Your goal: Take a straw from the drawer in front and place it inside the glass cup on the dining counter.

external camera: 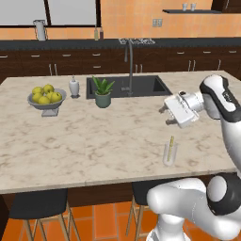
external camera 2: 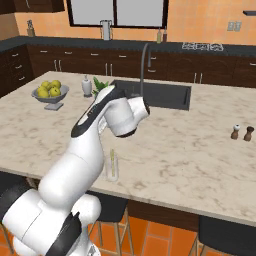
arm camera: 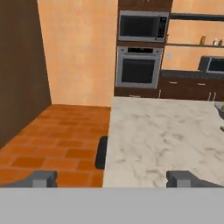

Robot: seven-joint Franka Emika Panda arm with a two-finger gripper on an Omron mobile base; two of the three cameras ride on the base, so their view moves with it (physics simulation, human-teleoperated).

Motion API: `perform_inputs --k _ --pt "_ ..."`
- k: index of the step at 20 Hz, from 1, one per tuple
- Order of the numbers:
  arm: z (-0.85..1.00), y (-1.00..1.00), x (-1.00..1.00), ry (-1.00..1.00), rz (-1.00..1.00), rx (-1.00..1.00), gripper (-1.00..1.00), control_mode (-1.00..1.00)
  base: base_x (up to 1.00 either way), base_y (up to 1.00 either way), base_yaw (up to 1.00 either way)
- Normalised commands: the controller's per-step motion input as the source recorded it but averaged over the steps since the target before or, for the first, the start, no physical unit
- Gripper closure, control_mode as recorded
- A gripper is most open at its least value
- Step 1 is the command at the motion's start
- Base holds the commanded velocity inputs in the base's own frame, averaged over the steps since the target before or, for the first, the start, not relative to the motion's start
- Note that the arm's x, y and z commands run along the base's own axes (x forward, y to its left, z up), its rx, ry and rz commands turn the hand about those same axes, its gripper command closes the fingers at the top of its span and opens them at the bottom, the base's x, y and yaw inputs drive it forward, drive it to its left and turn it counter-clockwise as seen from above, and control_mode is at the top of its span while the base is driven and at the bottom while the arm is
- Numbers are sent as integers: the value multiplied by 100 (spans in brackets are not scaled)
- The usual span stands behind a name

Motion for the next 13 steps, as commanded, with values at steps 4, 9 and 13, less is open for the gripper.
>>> perform_inputs --k 4,9,13 --pt "23 58 0 11 -2 -10 -100 -100 0 0 0" --pt "27 65 0 12 -1 -10 -100 -100 0 0 0" --pt "24 67 0 12 0 -12 -100 -100 0 0 0"
